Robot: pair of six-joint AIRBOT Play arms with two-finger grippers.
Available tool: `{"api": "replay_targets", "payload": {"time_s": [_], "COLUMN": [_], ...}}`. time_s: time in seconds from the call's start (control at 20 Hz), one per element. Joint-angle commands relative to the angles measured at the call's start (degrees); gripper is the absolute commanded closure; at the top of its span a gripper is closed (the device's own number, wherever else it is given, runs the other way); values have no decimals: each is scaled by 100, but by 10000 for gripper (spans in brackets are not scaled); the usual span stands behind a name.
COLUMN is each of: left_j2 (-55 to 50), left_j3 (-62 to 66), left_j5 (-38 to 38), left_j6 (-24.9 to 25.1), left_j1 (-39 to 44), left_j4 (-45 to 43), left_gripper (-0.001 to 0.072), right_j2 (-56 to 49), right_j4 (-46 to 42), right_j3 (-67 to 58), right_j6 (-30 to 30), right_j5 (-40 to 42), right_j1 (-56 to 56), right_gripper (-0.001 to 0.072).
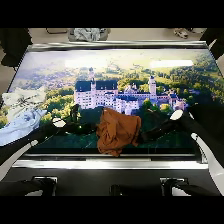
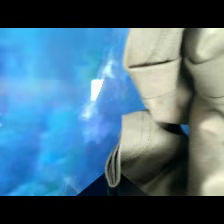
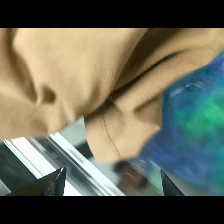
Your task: Fold the shirts.
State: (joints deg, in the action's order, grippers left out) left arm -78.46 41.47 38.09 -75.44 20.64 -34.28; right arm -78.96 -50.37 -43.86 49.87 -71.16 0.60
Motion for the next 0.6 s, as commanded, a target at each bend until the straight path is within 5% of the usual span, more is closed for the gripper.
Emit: {"api": "replay_targets", "payload": {"time_s": [0.0, 0.15, 0.2, 0.35, 0.55], "left_j2": [173, 297, 321, 391, 1056], "left_j3": [7, 42, 72, 308, 1384], "left_j5": [-17, -20, -20, 4, 286], "left_j6": [197, 199, 199, 197, 487], "left_j1": [2, 2, 2, -125, -748], "left_j4": [11, 4, -11, -157, -787], "left_gripper": [679, 679, 679, 679, 680], "right_j2": [-251, -354, -354, -262, 697], "right_j4": [782, 866, 809, 251, -2142], "right_j3": [345, 345, 332, 133, -1185], "right_j6": [-105, 33, 31, 2, 299], "right_j5": [647, 1123, 1152, 885, 501], "right_j1": [44, 299, 326, 306, 306], "right_gripper": [40, 234, 656, 674, 674]}}
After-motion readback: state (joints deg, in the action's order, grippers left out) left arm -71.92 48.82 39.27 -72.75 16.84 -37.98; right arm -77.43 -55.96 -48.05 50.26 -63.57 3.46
